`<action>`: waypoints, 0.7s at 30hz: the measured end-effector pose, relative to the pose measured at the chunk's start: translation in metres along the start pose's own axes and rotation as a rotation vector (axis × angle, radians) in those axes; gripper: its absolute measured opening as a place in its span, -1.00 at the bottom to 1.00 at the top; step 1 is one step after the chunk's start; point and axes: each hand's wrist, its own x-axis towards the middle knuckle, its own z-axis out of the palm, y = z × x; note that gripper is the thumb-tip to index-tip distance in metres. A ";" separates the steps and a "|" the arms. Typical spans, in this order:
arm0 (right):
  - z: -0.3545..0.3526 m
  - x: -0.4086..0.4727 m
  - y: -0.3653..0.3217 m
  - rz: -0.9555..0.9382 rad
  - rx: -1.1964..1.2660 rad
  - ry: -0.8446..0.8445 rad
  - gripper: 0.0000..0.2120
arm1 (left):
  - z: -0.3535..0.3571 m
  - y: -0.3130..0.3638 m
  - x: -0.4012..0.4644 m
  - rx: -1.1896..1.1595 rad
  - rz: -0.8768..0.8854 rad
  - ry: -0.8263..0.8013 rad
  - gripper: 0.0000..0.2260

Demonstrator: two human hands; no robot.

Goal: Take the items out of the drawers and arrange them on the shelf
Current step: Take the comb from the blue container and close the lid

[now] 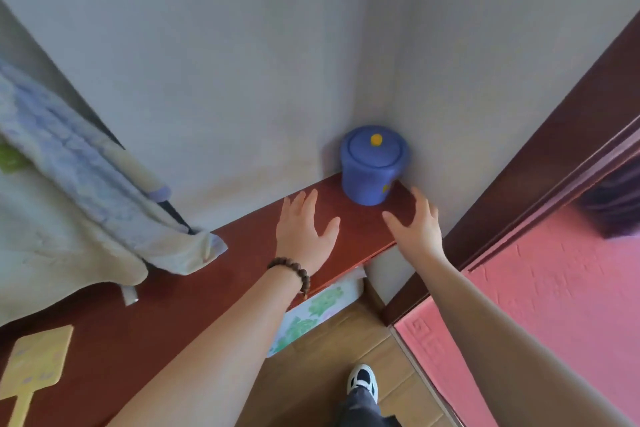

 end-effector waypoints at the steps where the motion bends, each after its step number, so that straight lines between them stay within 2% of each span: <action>1: -0.003 0.014 0.001 -0.020 0.005 -0.012 -0.25 | 0.008 0.012 0.013 0.002 0.010 0.005 -0.41; 9: -0.008 0.088 -0.002 -0.129 0.138 -0.155 -0.04 | 0.037 0.082 0.103 0.006 0.069 0.075 -0.41; 15: 0.004 0.113 -0.007 -0.151 0.170 -0.168 0.03 | 0.051 0.098 0.148 0.086 0.106 -0.062 -0.43; 21: 0.013 0.131 -0.008 -0.101 0.228 -0.215 0.04 | 0.063 0.097 0.165 0.115 0.116 -0.099 -0.56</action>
